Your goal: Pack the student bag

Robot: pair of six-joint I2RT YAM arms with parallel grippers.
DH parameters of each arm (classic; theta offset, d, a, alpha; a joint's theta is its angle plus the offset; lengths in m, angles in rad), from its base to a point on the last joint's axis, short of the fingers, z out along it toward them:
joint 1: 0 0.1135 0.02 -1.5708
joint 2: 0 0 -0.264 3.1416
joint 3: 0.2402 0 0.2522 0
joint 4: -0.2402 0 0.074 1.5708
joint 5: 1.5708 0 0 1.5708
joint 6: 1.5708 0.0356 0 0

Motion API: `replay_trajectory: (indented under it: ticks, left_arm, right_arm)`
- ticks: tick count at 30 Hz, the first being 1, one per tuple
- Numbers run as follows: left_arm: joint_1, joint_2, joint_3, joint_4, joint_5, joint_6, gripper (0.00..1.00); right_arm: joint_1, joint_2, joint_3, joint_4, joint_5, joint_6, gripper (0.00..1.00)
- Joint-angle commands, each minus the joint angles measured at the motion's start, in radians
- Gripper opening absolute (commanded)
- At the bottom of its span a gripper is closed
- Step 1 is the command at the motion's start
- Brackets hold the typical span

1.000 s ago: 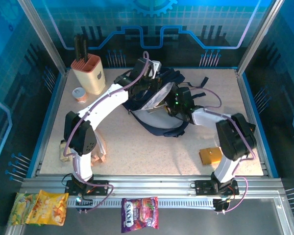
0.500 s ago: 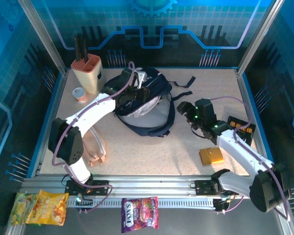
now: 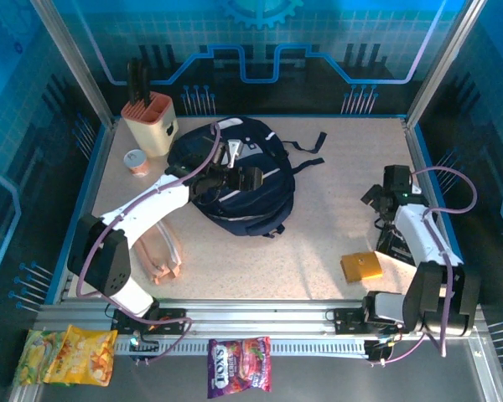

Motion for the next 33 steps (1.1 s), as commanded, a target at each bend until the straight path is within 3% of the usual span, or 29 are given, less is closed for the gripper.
replay_trajectory:
  ticks: [1,7,23,33]
  left_arm:
    - [0.003,-0.023,-0.003,0.029,0.009,-0.010,0.99]
    - [0.004,0.013,0.038,0.016,0.060,-0.012,0.99]
    - [0.002,0.121,0.134,0.010,0.160,-0.064,0.99]
    - [-0.050,0.273,0.254,-0.062,0.251,-0.094,0.99]
  right_arm:
    - [-0.071,0.030,-0.010,0.003,-0.031,-0.101,1.00]
    - [-0.165,0.105,-0.028,0.039,-0.076,-0.113,1.00]
    - [-0.190,0.233,-0.044,0.111,-0.250,-0.132,1.00]
    - [-0.035,0.309,0.037,0.109,-0.356,-0.118,1.00]
